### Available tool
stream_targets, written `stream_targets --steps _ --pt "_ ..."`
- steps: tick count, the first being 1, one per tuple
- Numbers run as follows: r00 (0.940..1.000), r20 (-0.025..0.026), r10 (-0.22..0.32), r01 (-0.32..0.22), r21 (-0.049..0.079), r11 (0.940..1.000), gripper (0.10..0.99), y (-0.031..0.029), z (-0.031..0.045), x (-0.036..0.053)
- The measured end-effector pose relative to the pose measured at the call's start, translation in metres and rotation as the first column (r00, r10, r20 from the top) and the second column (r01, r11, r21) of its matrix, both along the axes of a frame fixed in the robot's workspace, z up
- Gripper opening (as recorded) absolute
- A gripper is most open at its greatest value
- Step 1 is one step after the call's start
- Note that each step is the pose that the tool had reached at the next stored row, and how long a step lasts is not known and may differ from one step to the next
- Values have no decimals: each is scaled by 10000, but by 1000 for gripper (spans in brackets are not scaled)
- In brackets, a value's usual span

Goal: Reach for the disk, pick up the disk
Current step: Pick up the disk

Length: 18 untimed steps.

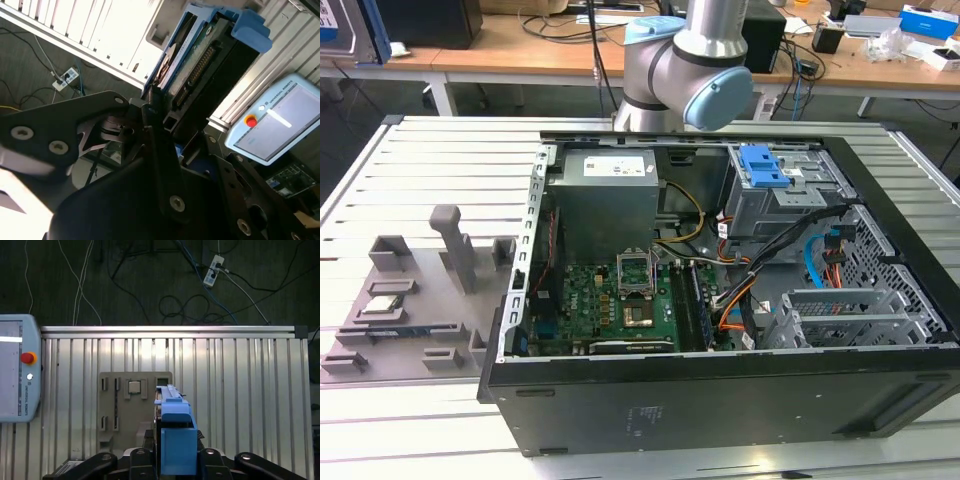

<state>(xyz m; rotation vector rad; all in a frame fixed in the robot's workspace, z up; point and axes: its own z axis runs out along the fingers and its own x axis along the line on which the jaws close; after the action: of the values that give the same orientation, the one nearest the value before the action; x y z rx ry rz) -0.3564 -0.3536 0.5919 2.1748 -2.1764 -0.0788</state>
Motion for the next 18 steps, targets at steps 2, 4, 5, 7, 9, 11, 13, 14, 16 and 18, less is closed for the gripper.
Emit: stream_targets --steps 2,4,5,7,9,11,13,14,16,18 --pt "10000 -39 1 -1 0 10000 365 0 105 9" --pt "10000 -60 0 0 0 10000 365 0 153 14" --pt "10000 -70 0 0 0 10000 365 0 183 17" --pt "10000 -86 0 0 -1 10000 365 0 212 20" --pt "10000 -88 0 0 0 10000 365 0 212 20" --pt "10000 -90 0 0 0 10000 365 0 212 19" --pt "10000 -92 2 -2 0 10000 365 -1 212 45" --pt "10000 -92 0 0 0 10000 365 0 212 87" --pt "10000 -93 -1 1 0 10000 365 3 212 171" --pt "10000 -92 0 0 0 10000 365 4 212 248"
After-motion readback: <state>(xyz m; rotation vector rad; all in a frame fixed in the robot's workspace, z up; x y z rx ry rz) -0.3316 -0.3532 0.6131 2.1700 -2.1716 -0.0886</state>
